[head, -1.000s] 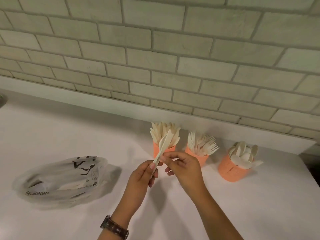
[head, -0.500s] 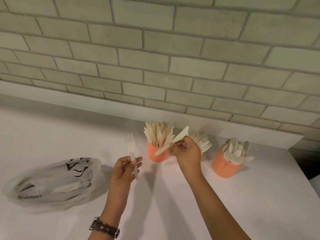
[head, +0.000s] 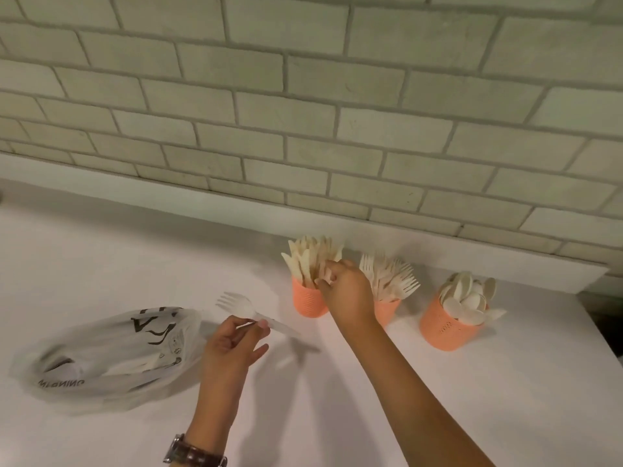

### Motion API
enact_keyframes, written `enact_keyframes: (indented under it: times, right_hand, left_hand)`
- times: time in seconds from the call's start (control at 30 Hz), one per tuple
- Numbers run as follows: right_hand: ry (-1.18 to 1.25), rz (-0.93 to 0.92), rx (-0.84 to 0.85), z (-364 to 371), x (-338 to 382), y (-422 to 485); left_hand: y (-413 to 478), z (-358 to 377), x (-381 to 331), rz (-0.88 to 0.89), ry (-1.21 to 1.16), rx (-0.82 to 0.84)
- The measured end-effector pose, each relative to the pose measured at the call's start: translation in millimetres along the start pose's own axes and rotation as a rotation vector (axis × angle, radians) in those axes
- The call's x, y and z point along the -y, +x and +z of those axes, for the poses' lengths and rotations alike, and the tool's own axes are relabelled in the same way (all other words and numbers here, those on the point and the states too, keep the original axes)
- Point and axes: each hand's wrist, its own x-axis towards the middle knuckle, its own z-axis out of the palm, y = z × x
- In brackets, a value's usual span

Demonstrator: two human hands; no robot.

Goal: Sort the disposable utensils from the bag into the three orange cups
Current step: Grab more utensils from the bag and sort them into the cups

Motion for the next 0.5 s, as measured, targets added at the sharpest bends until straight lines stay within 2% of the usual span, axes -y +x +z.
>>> enact_keyframes:
  times: [0.1,0.17,0.37,0.5]
  right_hand:
    - [0.086,-0.122,-0.073,-21,-16,-25]
    - [0.090,-0.127,-0.095,-32,-35,-49]
    - [0.174,0.118,-0.163,-52,-100,-122]
    - [0.178,0.168,-0.150,-56,-120,-149]
  left_hand:
    - [-1,20,-7,0.041,0.052,0.030]
    - [-3,41,-13,0.104,0.086,0.059]
    - [2,127,-8,0.255,0.227,0.136]
    - [16,166,18,0.425,0.589,0.195]
